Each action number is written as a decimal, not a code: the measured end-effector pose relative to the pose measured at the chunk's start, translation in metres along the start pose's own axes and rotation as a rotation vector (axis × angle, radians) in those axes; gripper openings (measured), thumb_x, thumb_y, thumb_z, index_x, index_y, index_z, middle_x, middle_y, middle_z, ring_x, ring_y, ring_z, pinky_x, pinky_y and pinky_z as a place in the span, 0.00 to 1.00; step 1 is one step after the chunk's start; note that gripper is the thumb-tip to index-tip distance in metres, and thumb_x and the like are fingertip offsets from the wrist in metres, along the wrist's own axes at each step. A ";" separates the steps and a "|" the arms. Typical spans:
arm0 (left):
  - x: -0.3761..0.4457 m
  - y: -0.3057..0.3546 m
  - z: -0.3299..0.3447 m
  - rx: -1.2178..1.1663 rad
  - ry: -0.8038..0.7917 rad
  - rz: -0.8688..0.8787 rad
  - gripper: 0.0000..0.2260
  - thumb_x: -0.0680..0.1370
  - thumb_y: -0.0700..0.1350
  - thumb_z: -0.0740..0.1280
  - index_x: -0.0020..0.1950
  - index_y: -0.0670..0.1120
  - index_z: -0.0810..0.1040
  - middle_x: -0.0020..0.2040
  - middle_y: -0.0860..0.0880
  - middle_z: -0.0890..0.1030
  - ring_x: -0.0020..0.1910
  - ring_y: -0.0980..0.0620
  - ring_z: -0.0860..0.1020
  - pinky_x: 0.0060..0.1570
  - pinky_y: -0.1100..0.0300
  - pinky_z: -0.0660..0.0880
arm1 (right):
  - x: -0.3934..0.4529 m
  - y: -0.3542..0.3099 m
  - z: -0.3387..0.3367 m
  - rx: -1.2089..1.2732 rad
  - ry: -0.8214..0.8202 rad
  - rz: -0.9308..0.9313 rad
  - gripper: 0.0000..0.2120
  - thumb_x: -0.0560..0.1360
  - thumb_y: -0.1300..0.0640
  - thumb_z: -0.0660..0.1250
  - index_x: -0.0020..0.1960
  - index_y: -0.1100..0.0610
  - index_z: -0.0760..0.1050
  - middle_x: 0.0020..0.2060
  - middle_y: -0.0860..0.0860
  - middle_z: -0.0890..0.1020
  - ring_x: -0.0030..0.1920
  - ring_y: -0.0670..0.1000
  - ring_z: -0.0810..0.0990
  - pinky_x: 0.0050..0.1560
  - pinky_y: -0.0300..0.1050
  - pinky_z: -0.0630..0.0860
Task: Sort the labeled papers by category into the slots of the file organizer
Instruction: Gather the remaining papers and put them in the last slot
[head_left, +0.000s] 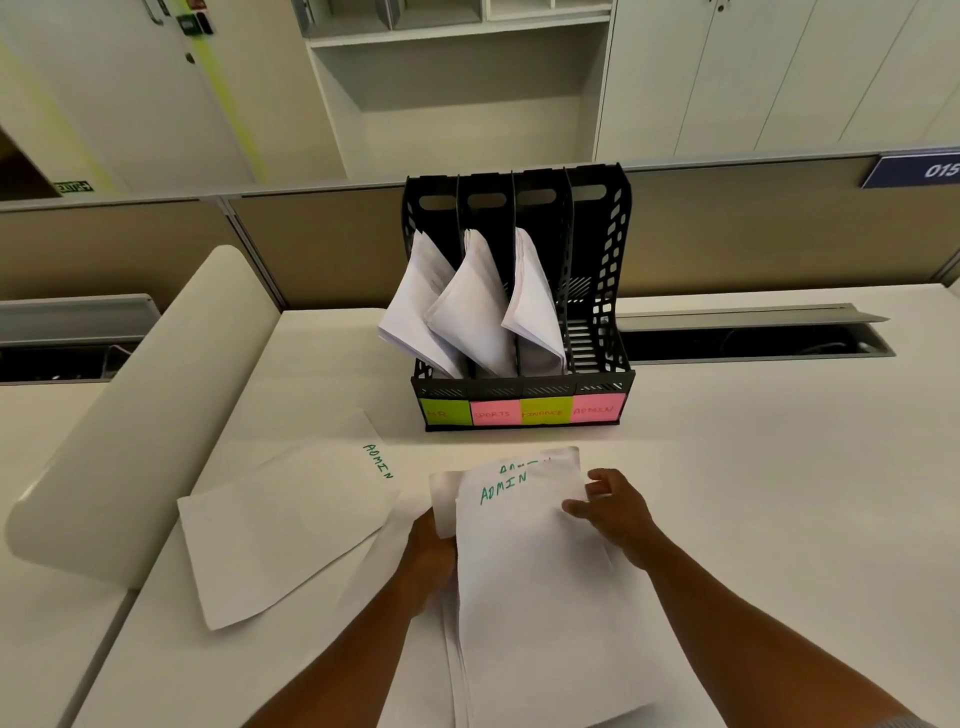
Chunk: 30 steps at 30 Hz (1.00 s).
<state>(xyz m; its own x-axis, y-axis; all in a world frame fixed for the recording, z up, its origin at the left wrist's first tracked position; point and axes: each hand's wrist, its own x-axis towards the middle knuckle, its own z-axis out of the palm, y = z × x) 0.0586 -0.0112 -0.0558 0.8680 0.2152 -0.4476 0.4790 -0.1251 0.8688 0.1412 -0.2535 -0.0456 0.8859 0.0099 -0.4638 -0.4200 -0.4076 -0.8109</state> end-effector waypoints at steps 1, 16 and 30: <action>0.000 0.000 0.000 -0.005 -0.002 -0.001 0.09 0.77 0.50 0.68 0.56 0.49 0.80 0.48 0.49 0.85 0.49 0.48 0.83 0.45 0.55 0.80 | -0.001 0.001 0.000 -0.006 -0.010 -0.009 0.23 0.66 0.56 0.78 0.57 0.52 0.71 0.48 0.50 0.79 0.49 0.52 0.79 0.46 0.43 0.75; 0.003 0.000 -0.004 -0.451 0.160 -0.221 0.18 0.82 0.52 0.56 0.57 0.42 0.80 0.51 0.38 0.84 0.50 0.37 0.82 0.47 0.48 0.78 | -0.007 0.009 -0.006 0.116 -0.229 -0.111 0.10 0.67 0.62 0.77 0.46 0.58 0.80 0.50 0.51 0.84 0.46 0.50 0.80 0.47 0.44 0.76; 0.006 0.001 -0.017 0.239 0.514 -0.004 0.11 0.77 0.50 0.67 0.57 0.47 0.77 0.54 0.46 0.80 0.56 0.44 0.77 0.55 0.48 0.76 | -0.006 0.005 0.008 0.062 -0.051 -0.013 0.12 0.71 0.57 0.73 0.50 0.58 0.72 0.44 0.55 0.81 0.41 0.54 0.80 0.41 0.47 0.76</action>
<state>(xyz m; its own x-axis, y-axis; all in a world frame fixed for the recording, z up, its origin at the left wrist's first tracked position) 0.0624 0.0064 -0.0539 0.7192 0.6525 -0.2387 0.5506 -0.3258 0.7686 0.1327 -0.2483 -0.0499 0.8807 0.0622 -0.4695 -0.4214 -0.3496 -0.8368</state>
